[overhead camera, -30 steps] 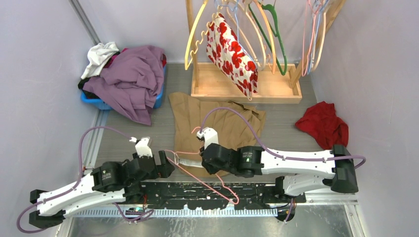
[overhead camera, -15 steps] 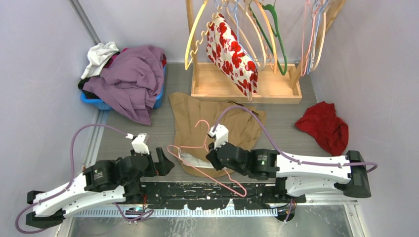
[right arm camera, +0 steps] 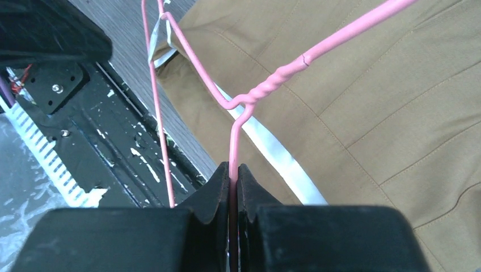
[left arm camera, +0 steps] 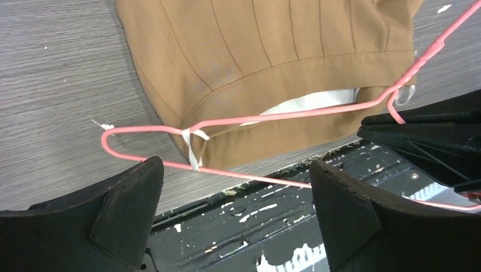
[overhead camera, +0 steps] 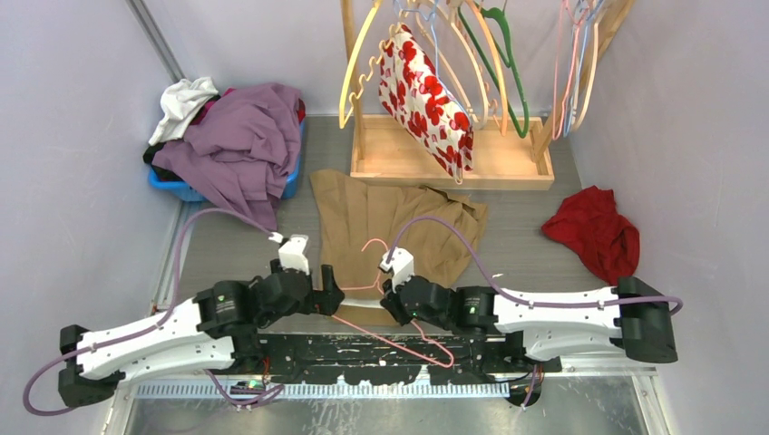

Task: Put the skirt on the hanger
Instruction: Hang the skirt on the hanger, then place the hanger at the center of the board.

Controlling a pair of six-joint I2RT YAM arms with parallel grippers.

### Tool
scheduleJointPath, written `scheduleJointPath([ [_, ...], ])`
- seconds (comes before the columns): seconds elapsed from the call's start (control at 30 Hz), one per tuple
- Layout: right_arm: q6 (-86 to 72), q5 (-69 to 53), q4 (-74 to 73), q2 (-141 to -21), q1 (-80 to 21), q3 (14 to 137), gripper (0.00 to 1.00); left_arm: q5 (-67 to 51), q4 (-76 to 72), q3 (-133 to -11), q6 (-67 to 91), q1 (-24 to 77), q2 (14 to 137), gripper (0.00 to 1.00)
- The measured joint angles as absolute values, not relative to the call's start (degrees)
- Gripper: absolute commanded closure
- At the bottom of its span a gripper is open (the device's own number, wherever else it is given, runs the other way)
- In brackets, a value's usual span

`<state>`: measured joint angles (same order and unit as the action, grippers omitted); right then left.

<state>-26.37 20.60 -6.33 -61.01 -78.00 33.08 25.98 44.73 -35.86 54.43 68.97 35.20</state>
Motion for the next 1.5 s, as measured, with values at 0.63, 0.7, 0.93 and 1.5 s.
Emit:
scheduleJointPath([
  [0.63, -12.4, 6.9, -3.2, -80.2, -59.0, 38.3, 0.8, 31.0, 33.9, -30.9, 53.6, 69.0, 44.7, 0.01],
  [0.7, -10.7, 5.2, -4.2, -84.1, -57.1, 42.3, 0.76, 31.0, 33.3, -30.4, 53.8, 69.0, 45.0, 0.01],
  [0.93, -9.8, 1.2, -7.4, -94.6, -54.9, 52.0, 0.54, 30.9, 32.9, -28.7, 54.8, 68.9, 41.2, 0.0],
  [1.5, -24.8, 11.3, -30.5, -71.8, -54.9, 55.6, 0.0, 30.6, 37.5, -29.5, 56.2, 68.9, 39.1, 0.01],
])
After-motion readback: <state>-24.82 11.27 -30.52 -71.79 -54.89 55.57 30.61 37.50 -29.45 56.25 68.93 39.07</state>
